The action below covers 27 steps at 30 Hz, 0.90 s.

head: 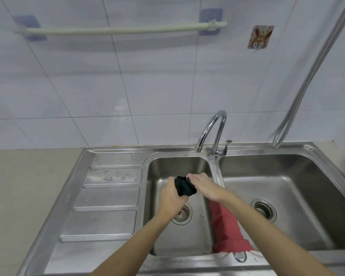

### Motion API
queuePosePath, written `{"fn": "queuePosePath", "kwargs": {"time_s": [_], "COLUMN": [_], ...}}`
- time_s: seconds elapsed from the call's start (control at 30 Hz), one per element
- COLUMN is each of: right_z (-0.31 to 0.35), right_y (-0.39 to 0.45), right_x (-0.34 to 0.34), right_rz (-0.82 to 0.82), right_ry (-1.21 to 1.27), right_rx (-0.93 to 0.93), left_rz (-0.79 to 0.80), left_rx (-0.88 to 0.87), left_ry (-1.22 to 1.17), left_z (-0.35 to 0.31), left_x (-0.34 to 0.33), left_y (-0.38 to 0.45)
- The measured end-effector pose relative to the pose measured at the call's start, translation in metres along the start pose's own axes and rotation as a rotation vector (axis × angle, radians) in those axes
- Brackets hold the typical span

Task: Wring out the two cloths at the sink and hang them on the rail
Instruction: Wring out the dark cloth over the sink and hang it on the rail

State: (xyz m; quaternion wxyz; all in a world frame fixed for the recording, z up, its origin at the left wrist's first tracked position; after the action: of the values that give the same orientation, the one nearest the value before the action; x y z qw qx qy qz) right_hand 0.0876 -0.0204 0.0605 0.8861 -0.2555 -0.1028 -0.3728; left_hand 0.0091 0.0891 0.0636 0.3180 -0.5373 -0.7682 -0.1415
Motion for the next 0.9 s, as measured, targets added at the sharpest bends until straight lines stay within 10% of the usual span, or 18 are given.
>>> {"fn": "queuePosePath", "kwargs": {"time_s": [0.33,0.63,0.9], "right_z": [0.01,0.021,0.016], "right_y": [-0.013,-0.043,-0.027], "right_x": [0.007,-0.009,-0.021], "right_rz": [-0.196,-0.142,-0.341], "right_ry": [0.059,-0.905,-0.992], "right_rx": [0.174,0.662,0.547], "left_rz": [0.127,0.479,0.752], "left_rx": [-0.008,-0.026,-0.078], "left_ry": [0.041,0.155,0.45], "left_z": [-0.01,-0.013,-0.027], "left_x": [0.007,0.011,-0.005], "left_y": [0.006,0.018,0.024]}}
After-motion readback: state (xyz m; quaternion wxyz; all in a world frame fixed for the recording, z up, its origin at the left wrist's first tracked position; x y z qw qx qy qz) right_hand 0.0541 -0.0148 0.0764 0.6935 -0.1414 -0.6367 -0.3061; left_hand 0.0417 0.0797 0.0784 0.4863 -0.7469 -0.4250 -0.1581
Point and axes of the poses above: each hand's wrist, its own y-axis towards the middle knuckle, its own x-axis out of the back of the hand, z = x × y, the point moved 6 cm from there along y, towards the middle knuckle, and after that the axes turned 9 degrees about y, right-handed, at the moved point
